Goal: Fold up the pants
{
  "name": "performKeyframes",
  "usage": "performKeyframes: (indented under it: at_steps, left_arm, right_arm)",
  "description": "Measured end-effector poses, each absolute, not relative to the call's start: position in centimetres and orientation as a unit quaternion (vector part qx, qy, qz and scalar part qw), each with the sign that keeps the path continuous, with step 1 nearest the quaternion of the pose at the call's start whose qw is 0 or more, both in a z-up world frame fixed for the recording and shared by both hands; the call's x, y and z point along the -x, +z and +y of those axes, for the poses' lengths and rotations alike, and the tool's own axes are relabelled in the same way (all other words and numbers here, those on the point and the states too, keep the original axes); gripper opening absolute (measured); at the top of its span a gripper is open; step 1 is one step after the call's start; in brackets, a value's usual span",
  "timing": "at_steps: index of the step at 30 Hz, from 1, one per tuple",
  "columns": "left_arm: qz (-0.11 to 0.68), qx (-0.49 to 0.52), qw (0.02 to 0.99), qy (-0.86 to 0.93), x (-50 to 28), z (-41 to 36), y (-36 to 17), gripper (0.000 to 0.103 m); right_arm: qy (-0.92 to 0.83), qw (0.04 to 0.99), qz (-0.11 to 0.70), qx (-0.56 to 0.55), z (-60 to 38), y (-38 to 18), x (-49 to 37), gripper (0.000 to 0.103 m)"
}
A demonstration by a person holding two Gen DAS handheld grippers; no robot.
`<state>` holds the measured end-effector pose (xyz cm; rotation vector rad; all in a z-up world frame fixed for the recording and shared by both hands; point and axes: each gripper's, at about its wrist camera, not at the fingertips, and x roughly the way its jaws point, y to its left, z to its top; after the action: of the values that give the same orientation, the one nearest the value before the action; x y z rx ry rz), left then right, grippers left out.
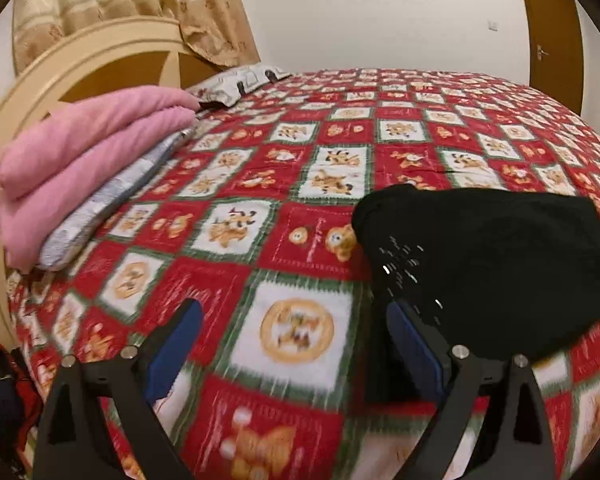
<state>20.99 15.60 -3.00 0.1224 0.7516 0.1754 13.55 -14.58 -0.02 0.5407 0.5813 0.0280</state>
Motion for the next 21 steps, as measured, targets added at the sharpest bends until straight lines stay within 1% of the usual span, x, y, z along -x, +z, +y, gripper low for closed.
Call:
performKeyframes:
  at_steps: [4, 5, 6, 7, 9, 14, 21]
  left_arm:
    - [0.344, -0.053, 0.934, 0.075, -17.1, 14.9, -1.6, 0.096]
    - [0.337, -0.052, 0.937, 0.076, -15.9, 14.6, -1.2, 0.096]
    - [0.333, -0.052, 0.939, 0.075, -15.3, 14.4, -0.9, 0.097]
    - [0.328, -0.051, 0.941, 0.074, -14.5, 14.2, -0.7, 0.100]
    - [0.316, -0.050, 0.945, 0.075, -13.1, 13.7, -0.2, 0.101]
    - [0.293, -0.039, 0.953, 0.070, -10.3, 12.9, 0.8, 0.101]
    - [0.271, -0.038, 0.959, 0.066, -8.3, 12.3, 1.6, 0.103]
  right_arm:
    - [0.018, 0.943, 0.269, -0.195, -11.1, 2.0, -10.2, 0.065]
    - [0.017, 0.946, 0.266, -0.184, -10.5, 2.2, -9.5, 0.067]
    - [0.016, 0.950, 0.264, -0.167, -9.9, 2.5, -8.9, 0.072]
    - [0.012, 0.953, 0.262, -0.150, -9.2, 2.8, -8.2, 0.074]
    - [0.016, 0.960, 0.249, -0.130, -8.3, 3.3, -6.9, 0.074]
    - [0.024, 0.965, 0.228, -0.126, -7.6, 4.5, -4.7, 0.075]
    - [0.021, 0.970, 0.213, -0.113, -6.8, 5.2, -3.4, 0.076]
